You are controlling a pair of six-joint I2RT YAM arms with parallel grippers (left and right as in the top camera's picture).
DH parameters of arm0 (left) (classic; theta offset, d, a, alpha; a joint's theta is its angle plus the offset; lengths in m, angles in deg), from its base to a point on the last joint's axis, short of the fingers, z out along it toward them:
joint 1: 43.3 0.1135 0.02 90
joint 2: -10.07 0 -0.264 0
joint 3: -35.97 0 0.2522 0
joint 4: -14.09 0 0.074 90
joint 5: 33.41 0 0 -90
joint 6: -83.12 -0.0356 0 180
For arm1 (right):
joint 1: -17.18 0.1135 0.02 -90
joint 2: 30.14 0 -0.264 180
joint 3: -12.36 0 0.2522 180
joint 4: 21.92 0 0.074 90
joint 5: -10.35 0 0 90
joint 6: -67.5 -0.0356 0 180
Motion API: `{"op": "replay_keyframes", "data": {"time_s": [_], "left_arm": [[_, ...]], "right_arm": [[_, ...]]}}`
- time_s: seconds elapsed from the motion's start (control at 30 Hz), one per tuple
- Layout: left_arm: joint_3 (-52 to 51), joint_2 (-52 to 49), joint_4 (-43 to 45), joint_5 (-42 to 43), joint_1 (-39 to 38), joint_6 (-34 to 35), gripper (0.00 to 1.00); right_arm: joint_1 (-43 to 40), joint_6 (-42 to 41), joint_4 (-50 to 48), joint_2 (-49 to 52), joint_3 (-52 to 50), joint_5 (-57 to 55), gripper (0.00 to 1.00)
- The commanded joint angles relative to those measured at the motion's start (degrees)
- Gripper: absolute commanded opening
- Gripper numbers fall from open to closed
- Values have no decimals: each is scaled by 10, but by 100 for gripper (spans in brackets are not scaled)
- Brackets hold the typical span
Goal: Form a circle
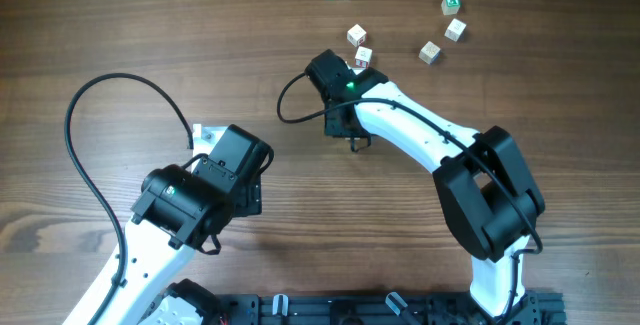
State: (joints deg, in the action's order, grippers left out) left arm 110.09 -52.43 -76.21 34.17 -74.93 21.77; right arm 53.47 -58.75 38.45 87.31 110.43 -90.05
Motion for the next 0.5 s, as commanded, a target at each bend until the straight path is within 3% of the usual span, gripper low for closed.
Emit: {"op": "replay_keyframes", "data": {"time_s": [0.0,0.27,0.47], "left_arm": [[-1,4,0,5,3,8,100],[-1,4,0,5,3,8,100],[-1,4,0,5,3,8,100]], "right_arm": [[-13,-31,-19,-7,-31,-22,15],[-15,-42,-76,-7,-61,-1,16],[-15,-45,-56,-7,-63,-1,16]]}}
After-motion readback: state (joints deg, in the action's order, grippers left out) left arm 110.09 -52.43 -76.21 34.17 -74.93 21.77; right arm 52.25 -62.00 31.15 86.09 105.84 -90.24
